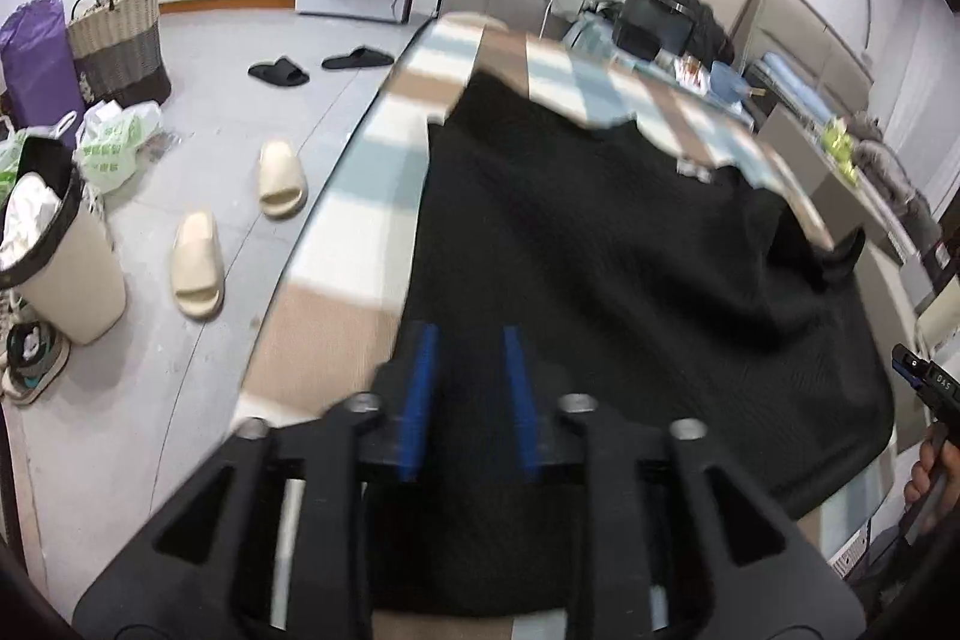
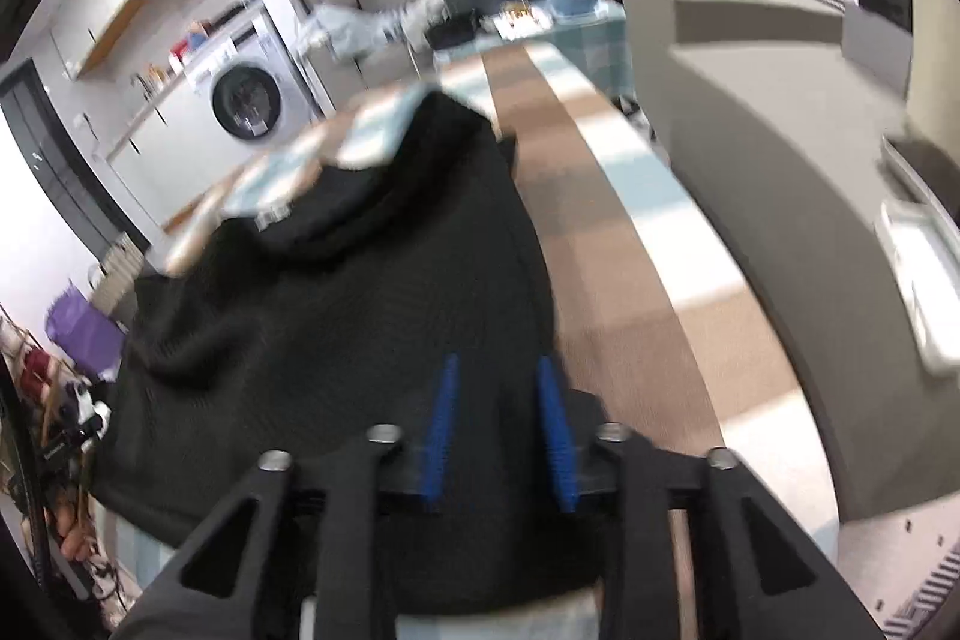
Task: Fold small clothes
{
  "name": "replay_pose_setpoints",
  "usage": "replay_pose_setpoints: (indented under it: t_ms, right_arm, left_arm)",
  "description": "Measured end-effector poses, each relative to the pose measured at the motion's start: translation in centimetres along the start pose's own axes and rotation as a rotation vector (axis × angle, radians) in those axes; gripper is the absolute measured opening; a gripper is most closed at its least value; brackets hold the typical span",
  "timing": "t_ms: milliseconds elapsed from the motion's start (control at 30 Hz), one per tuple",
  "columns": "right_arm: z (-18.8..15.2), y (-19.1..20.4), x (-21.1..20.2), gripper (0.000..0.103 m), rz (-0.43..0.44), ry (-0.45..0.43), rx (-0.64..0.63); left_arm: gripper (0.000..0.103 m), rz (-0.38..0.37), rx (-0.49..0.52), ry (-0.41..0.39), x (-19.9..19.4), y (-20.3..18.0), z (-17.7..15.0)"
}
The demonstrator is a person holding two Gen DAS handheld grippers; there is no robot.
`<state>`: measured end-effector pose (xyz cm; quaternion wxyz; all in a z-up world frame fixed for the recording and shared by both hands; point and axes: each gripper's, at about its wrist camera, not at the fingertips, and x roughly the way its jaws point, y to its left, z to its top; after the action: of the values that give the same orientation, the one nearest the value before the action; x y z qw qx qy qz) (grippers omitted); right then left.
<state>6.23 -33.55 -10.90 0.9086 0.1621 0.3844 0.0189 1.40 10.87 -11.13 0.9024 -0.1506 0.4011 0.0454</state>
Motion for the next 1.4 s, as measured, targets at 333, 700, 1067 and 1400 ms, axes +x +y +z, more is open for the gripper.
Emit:
replay_pose_setpoints:
  t_ms: [333,700,1067,1400]
  right_arm:
    - [9.0,0.9,7.2,0.042,0.199,0.048,0.286]
    - [10.6,1.7,13.2,0.015,0.167,0.116,0.4]
    - [14.9,1.3,13.5,0.009,0.197,0.002,0.49]
    - [14.8,0.3,12.6,0.045,0.04,-0.001,0.361]
  left_arm:
    - [0.052,-0.086,-0.034,-0.05,6.0,-0.3,12.4]
    - [0.019,-0.065,-0.048,0.051,15.7,-1.0,16.1]
    - [0.005,-0.094,-0.118,-0.068,13.1,1.0,19.2]
    - [0.011,-0.053,-0.194,0.018,15.7,3.2,18.8]
